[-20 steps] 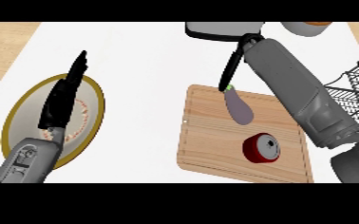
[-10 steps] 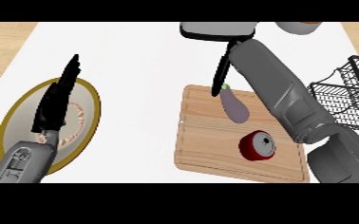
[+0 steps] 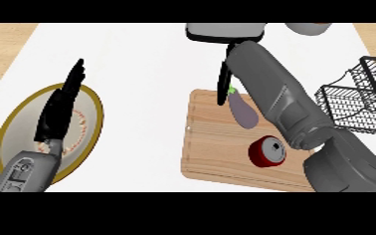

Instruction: Pick the eggplant from the cutting board and place it in the tiered basket

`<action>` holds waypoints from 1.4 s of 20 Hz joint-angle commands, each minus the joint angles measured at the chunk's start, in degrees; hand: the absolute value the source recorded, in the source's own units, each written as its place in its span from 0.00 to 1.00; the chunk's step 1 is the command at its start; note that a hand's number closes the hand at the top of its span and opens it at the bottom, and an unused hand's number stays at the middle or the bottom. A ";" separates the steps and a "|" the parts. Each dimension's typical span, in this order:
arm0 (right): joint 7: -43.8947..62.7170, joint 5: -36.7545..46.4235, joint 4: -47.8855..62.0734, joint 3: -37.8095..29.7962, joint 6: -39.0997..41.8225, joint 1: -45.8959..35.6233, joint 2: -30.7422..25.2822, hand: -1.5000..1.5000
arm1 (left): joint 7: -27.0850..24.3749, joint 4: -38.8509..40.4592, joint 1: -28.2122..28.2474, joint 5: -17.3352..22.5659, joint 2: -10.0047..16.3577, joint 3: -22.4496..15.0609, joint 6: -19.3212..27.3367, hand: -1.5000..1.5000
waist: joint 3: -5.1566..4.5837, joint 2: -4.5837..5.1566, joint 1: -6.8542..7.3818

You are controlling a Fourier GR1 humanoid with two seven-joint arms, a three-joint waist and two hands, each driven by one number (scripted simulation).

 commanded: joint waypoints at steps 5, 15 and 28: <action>8.93 1.69 1.52 0.30 4.74 -1.98 3.56 0.00 | -1.32 2.51 -1.09 0.37 -0.71 1.59 -1.05 0.50 | -0.02 0.10 -0.77; 8.10 3.72 1.52 0.48 3.27 3.37 3.63 0.00 | -1.06 1.58 0.20 -1.40 -0.25 2.71 -0.59 0.50 | 0.01 -0.20 -1.52; 8.95 3.59 0.33 -2.45 2.21 5.87 3.73 0.00 | 3.73 -4.18 1.43 -0.72 -0.15 3.77 -2.74 0.50 | 0.05 -0.34 -0.58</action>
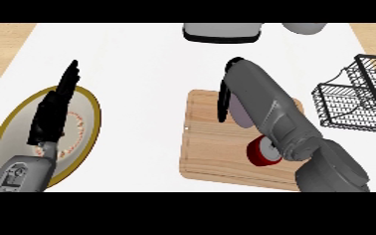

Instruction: Pick the eggplant from the cutting board and place it in the tiered basket

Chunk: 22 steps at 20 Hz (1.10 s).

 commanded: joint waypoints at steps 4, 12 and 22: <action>9.92 -0.54 -1.19 -1.85 -0.05 2.27 0.96 0.00 | -2.00 3.13 -1.08 -1.59 -2.33 -0.72 0.16 0.50 | -0.02 0.25 0.40; 2.95 0.63 -3.80 -1.42 12.56 5.26 0.93 1.00 | -0.40 1.31 -1.58 -0.92 -0.82 1.18 -0.85 0.50 | 0.00 -0.16 0.09; 8.22 -1.48 -6.29 -5.04 -0.42 3.72 0.90 1.00 | -1.03 -0.74 1.50 -1.89 -1.48 1.30 -1.40 0.50 | 0.01 -0.14 0.58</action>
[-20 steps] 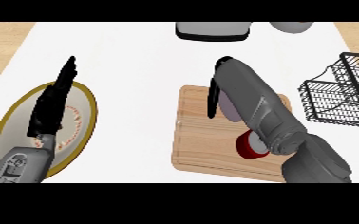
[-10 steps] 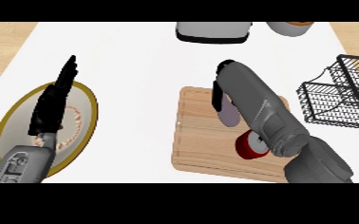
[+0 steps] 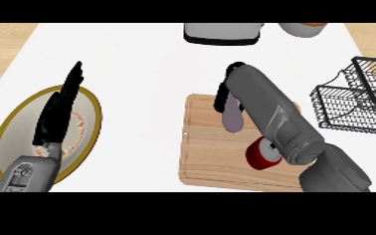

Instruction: Pick the eggplant from the cutting board and place it in the tiered basket

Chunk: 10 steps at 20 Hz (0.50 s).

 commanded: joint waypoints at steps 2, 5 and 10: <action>0.70 1.38 -5.06 -0.18 -7.25 1.40 1.84 1.00 | -0.58 -1.34 3.26 -0.60 -0.30 0.66 0.15 0.50 | 0.67 0.32 -1.33; -15.55 6.19 -14.08 4.47 -16.82 1.66 1.86 1.00 | 0.60 0.25 4.21 0.71 0.87 2.32 0.21 0.50 | 0.81 -2.10 -4.08; -24.54 8.85 -24.91 4.06 -30.58 -0.79 -0.27 1.00 | 0.69 1.38 6.12 0.26 0.29 2.91 1.82 0.50 | 0.99 -3.94 -8.19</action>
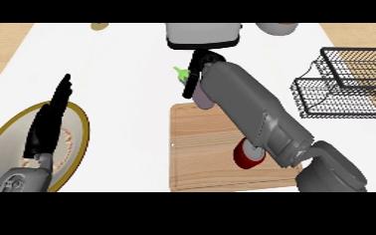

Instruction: Pick the eggplant from the cutting board and place it in the tiered basket

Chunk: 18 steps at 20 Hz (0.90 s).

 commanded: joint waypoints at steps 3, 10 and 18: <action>-8.68 2.56 -12.24 -2.50 -19.87 0.04 -5.08 1.00 | 0.18 0.47 2.26 0.95 0.75 2.58 1.03 0.50 | 0.27 -1.37 -4.42; -8.06 7.60 -26.76 -3.98 -31.43 -0.73 -15.63 1.00 | -0.73 0.08 4.01 1.76 1.96 4.32 0.61 0.50 | 0.11 -1.14 -5.85; 0.31 14.02 -44.14 -1.47 -28.67 4.49 -33.08 1.00 | -1.20 -3.28 5.18 1.65 2.09 3.74 0.00 0.50 | 0.00 0.13 -4.42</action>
